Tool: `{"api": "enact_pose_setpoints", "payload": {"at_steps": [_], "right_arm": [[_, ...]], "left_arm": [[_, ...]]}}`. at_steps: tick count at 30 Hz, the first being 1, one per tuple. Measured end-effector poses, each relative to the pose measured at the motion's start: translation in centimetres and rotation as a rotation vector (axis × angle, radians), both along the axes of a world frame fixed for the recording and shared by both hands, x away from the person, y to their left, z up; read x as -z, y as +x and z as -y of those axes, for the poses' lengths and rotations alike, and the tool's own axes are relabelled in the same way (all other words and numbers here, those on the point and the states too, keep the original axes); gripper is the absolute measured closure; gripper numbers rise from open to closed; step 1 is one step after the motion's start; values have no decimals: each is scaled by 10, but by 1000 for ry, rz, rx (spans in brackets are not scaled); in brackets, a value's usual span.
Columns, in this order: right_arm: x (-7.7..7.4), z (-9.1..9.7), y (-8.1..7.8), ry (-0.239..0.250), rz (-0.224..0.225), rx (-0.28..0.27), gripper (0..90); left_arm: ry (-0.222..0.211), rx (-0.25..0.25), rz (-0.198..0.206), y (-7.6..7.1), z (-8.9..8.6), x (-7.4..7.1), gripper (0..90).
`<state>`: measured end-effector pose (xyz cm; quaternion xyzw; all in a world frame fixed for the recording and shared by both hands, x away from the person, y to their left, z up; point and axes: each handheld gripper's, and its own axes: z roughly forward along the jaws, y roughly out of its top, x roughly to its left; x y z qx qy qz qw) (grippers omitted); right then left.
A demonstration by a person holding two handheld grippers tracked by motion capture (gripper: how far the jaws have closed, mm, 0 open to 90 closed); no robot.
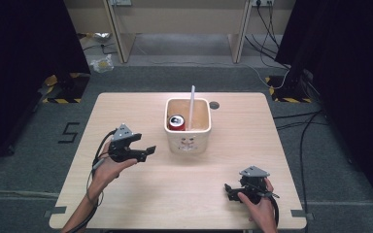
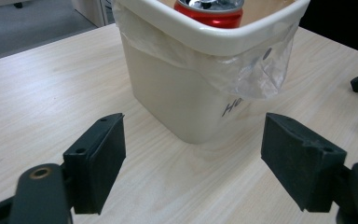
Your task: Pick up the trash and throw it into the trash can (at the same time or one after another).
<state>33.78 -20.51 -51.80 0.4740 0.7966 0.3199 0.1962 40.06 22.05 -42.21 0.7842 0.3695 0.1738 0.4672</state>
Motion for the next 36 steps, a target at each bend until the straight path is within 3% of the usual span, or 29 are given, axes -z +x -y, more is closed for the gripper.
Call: {"api": "enact_pose_setpoints", "payload": {"at_steps": [5,17,36], "right_arm": [[0,0,0,0,0,0,2],[0,0,0,0,0,0,2],[0,0,0,0,0,0,2]], "left_arm": [[14,4,13,-5,0,4,194],[11,30,-8,-13,1,13,157],[46,42,-43,-28,0,44,159]]}}
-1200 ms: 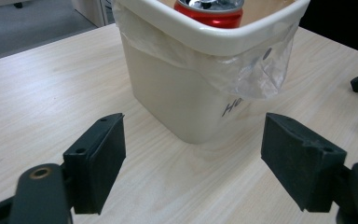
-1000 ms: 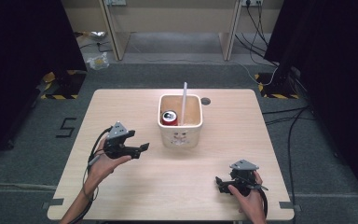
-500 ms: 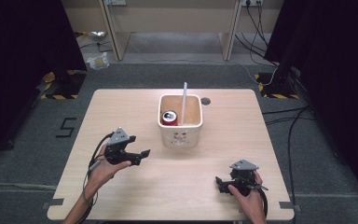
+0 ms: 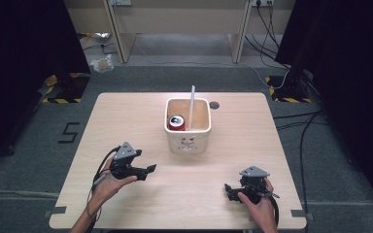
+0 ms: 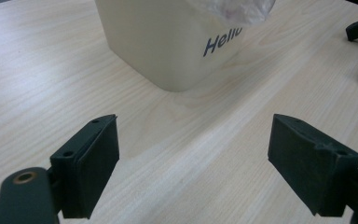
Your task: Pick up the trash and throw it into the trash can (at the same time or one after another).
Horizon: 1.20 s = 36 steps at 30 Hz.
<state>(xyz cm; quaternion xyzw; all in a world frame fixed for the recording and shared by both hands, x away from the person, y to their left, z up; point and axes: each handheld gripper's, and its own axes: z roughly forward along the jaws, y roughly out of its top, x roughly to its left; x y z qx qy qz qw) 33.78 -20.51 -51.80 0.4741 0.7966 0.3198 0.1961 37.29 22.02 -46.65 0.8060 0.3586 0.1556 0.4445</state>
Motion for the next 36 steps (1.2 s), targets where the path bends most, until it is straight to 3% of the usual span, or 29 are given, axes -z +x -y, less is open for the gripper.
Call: {"api": "enact_pose_setpoints", "payload": {"at_steps": [19,36], "right_arm": [[0,0,0,-1,1,-1,2],[0,0,0,-1,1,-1,1]], "left_arm": [[68,10,-50,-12,0,32,160],[109,-9,-68,-21,-7,48,160]]}}
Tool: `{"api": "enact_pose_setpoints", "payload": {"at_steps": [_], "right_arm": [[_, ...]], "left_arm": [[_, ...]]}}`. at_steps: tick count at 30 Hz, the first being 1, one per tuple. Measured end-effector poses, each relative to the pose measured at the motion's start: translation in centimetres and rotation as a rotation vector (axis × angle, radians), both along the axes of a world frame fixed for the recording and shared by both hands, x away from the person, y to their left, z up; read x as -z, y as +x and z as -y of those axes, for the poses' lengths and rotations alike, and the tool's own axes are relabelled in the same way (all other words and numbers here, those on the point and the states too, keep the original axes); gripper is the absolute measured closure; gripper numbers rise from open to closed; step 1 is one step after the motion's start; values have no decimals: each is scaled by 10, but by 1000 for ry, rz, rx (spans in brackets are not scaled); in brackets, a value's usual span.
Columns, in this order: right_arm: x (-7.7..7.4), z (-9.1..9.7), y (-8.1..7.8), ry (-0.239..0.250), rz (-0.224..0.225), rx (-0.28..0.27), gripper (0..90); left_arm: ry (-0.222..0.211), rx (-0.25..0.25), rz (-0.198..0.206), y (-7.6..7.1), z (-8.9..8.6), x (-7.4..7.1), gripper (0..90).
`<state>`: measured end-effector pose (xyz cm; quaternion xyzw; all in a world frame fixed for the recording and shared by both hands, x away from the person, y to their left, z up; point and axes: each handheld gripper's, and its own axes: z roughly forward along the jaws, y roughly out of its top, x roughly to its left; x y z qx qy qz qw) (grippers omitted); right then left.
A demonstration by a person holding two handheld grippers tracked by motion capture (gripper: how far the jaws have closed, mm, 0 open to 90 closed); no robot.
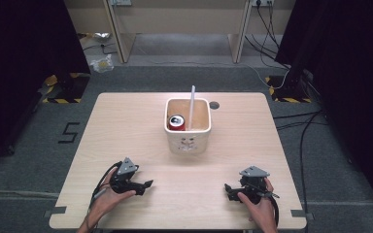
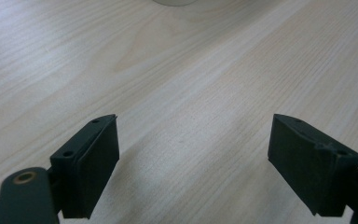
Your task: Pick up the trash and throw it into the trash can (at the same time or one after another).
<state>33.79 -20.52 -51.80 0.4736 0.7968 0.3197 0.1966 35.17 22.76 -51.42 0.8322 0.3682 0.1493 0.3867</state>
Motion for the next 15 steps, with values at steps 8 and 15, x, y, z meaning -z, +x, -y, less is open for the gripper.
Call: {"api": "enact_pose_setpoints", "payload": {"at_steps": [8,15], "right_arm": [[0,0,0,1,-1,2,2],[0,0,0,1,-1,3,2]], "left_arm": [[27,-7,-6,-1,-1,5,160],[32,-13,-12,0,-2,7,153]]}}
